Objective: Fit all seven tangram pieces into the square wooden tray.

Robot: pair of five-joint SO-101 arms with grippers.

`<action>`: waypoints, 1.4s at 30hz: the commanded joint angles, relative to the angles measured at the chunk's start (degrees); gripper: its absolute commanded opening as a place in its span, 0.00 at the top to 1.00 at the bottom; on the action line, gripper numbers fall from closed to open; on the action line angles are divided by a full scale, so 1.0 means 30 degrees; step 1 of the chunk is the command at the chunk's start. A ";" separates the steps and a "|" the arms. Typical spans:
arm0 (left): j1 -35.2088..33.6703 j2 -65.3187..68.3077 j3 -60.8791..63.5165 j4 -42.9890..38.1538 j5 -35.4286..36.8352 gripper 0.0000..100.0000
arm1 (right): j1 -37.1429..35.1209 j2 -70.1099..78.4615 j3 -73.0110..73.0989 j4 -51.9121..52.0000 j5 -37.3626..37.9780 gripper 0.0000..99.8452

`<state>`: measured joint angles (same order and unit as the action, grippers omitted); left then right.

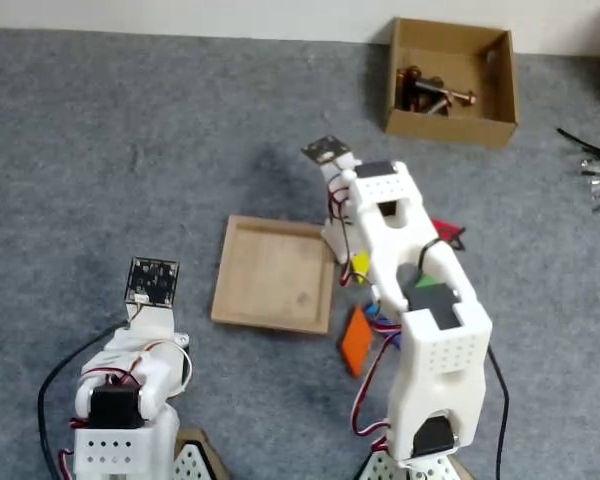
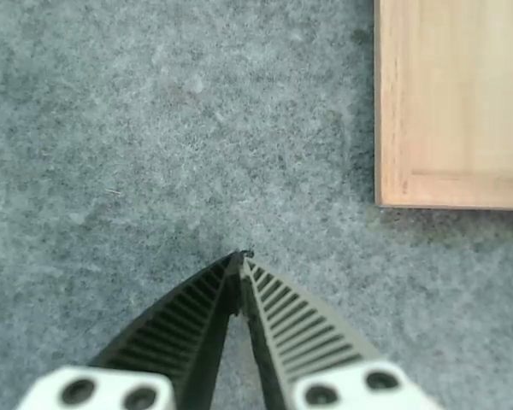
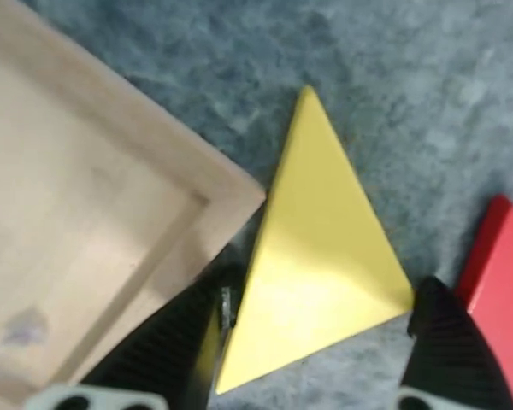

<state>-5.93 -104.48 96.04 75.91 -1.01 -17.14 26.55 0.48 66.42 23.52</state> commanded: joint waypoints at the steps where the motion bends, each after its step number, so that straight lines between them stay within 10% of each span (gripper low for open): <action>1: 0.0220 -0.0190 0.0337 0.0059 0.0029 0.99 | 0.0220 -0.0806 0.0249 -0.0484 0.0234 0.73; 42: 0.0220 -0.0190 0.0337 0.0059 0.0029 0.99 | 0.0982 -0.0952 0.0103 0.0630 0.0088 0.80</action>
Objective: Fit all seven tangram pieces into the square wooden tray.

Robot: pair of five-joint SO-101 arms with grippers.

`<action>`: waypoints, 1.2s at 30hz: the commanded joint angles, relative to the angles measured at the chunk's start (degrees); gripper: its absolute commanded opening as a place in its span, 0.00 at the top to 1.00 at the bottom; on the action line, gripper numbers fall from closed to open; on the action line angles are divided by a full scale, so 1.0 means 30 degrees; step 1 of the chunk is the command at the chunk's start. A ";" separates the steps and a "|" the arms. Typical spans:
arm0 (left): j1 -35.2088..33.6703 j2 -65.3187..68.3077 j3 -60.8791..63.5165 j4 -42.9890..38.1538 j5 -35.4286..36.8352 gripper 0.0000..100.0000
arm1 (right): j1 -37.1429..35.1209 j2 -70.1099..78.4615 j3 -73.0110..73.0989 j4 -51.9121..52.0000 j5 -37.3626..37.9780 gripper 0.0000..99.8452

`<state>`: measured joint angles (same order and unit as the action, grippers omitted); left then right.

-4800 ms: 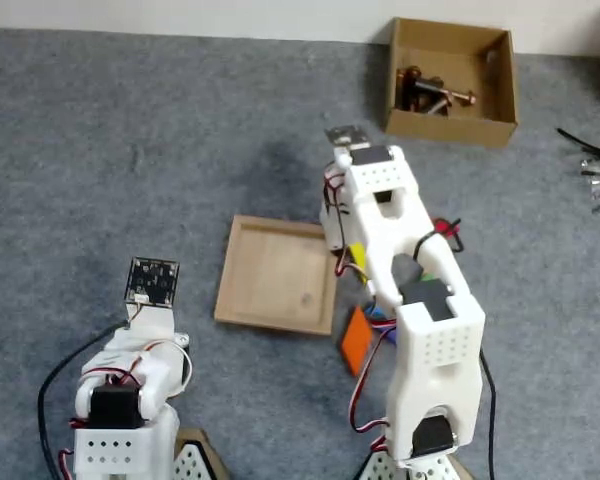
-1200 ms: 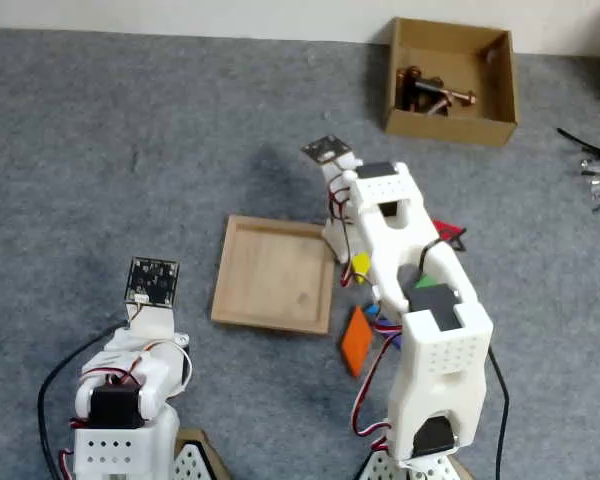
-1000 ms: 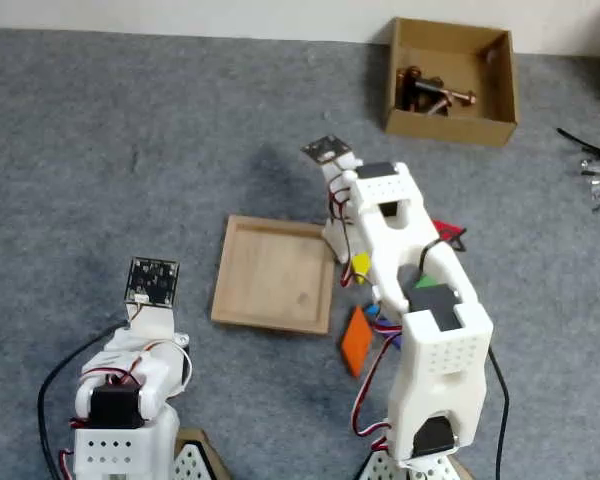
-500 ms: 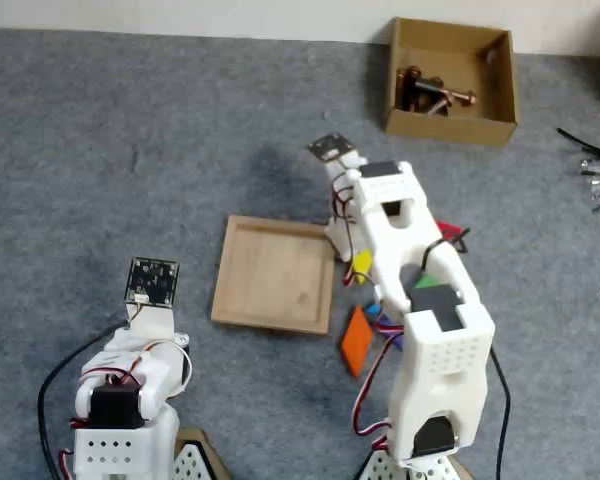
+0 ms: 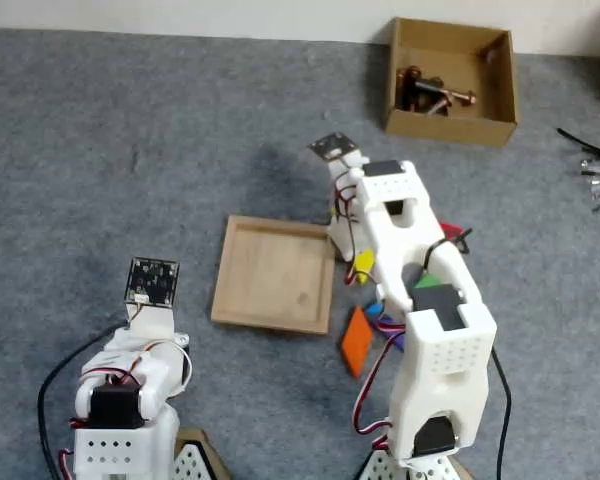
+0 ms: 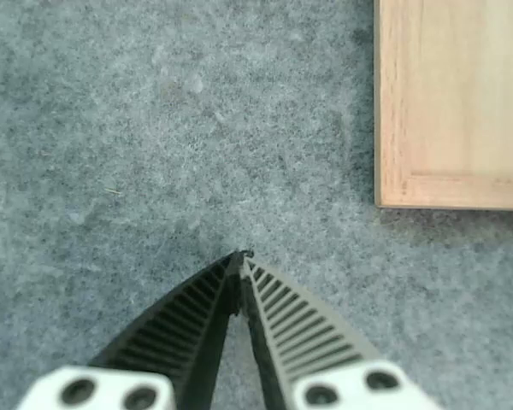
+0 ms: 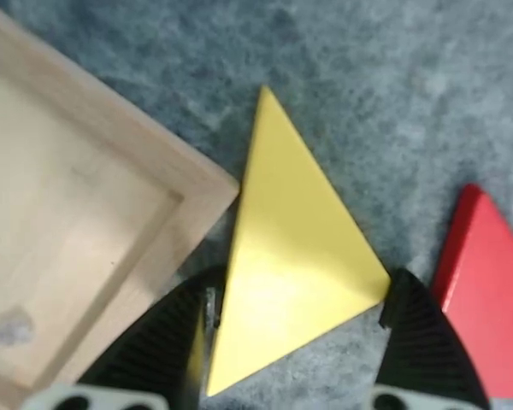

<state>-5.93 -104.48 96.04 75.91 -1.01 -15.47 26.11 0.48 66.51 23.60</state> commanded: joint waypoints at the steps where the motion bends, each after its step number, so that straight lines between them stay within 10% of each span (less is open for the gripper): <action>1: 0.0220 -0.0190 0.0337 0.0059 0.0029 0.99 | 0.0425 -0.0806 0.0103 0.0982 0.0059 0.80; 36: 0.0220 -0.0190 0.0337 0.0059 0.0029 0.99 | -0.0659 -0.0718 -0.6168 0.5993 -0.3136 0.80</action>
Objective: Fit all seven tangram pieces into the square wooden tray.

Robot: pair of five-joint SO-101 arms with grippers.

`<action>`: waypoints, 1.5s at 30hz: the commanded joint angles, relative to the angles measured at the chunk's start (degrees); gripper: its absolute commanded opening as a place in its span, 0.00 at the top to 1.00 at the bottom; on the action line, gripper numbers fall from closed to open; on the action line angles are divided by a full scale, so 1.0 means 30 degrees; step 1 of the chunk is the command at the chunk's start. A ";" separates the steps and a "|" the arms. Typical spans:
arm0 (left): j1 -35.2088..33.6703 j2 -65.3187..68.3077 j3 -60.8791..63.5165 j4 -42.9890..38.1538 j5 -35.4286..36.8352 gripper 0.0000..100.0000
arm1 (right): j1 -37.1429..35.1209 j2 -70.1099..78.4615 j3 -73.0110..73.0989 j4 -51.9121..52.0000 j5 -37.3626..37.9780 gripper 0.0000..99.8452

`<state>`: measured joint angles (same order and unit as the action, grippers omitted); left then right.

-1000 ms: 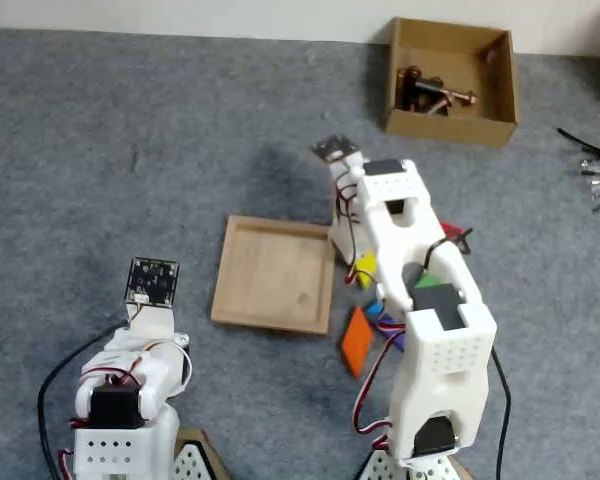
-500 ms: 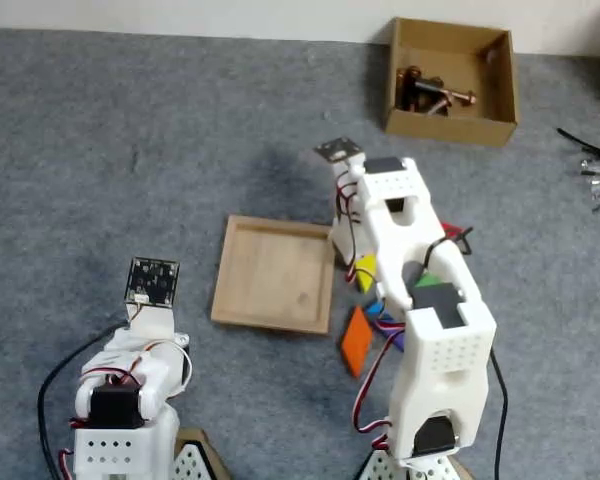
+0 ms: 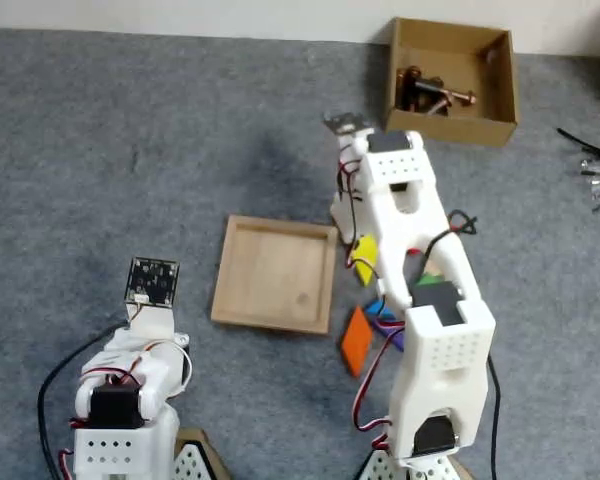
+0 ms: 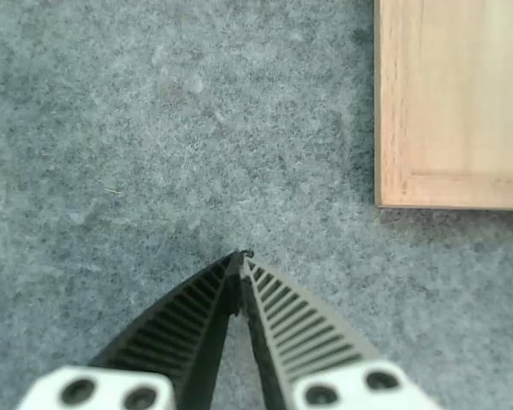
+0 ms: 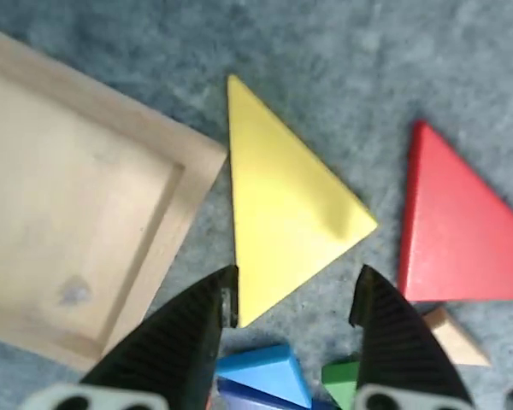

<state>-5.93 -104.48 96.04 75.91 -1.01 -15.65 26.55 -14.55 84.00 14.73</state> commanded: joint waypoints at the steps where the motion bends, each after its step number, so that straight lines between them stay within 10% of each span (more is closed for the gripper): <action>1: 0.0220 -0.0190 0.0337 0.0059 0.0029 0.99 | -0.0601 -0.0864 -0.1158 -0.0015 -0.0147 0.80; 45: 0.0220 -0.0190 0.0337 0.0059 0.0029 0.99 | -0.1099 -0.0864 0.4205 -0.5495 0.3458 0.68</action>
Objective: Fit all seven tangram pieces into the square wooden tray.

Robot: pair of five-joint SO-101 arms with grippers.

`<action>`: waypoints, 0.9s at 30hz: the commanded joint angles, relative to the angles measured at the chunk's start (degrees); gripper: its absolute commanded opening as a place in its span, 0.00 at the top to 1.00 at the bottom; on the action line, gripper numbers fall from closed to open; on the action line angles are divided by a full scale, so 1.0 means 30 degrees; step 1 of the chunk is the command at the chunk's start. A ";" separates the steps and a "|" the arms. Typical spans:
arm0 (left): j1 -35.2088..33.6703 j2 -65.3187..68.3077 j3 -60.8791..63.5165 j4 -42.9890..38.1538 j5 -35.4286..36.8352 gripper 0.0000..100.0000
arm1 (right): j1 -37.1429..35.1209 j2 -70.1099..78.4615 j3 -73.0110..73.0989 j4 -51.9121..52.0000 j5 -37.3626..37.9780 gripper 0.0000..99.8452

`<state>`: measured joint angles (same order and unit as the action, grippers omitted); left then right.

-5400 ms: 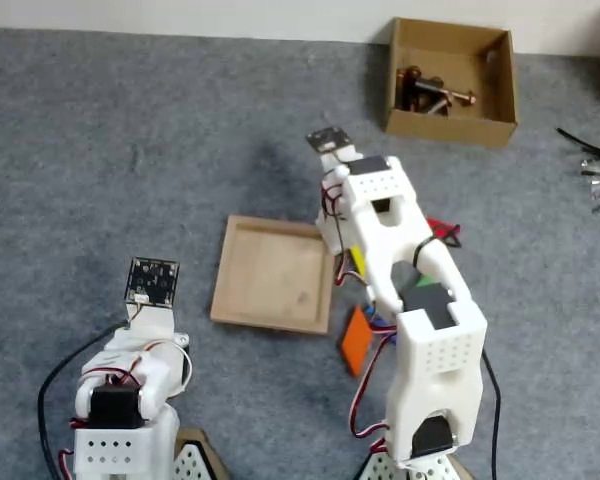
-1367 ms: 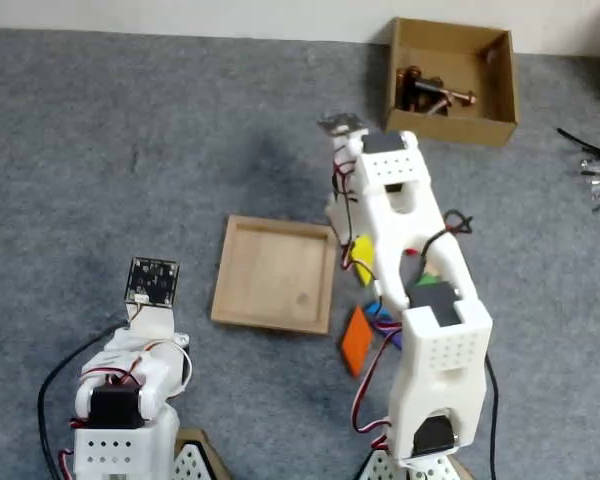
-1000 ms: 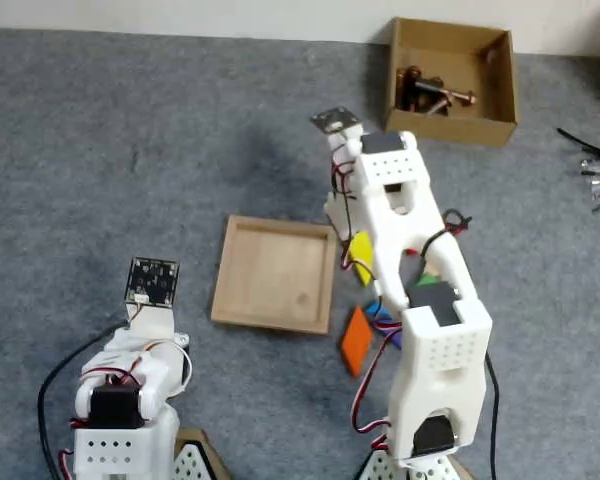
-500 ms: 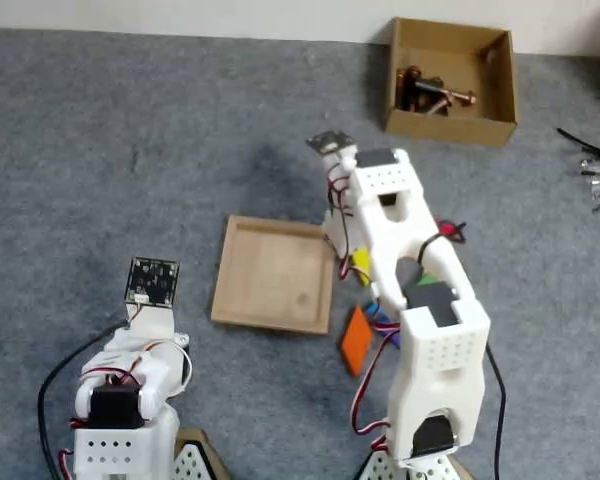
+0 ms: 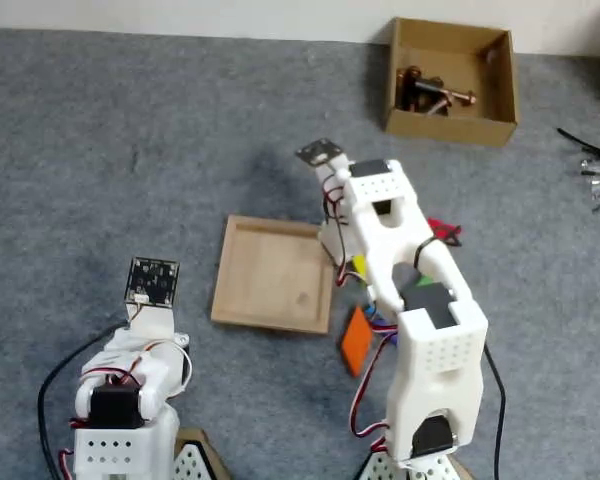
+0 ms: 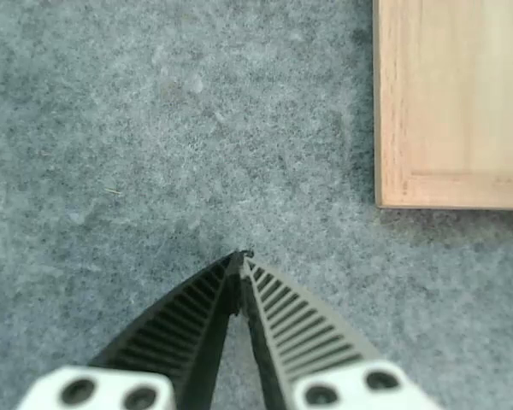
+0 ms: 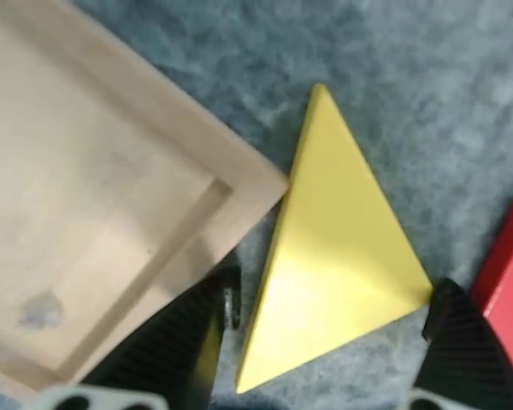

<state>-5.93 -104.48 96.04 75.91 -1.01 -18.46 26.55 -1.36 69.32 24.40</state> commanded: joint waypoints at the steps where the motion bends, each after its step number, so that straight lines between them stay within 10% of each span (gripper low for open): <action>1: 0.0220 -0.0190 0.0337 0.0059 0.0029 0.99 | -0.0161 -0.0864 -0.0190 -0.0601 0.0234 0.68; 27: 0.0220 -0.0190 0.0337 0.0059 0.0029 0.99 | -0.0161 -0.0835 0.1333 -0.1304 0.1084 0.75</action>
<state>-5.93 -104.48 96.04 75.91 -1.01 -18.46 26.11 1.54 66.42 27.21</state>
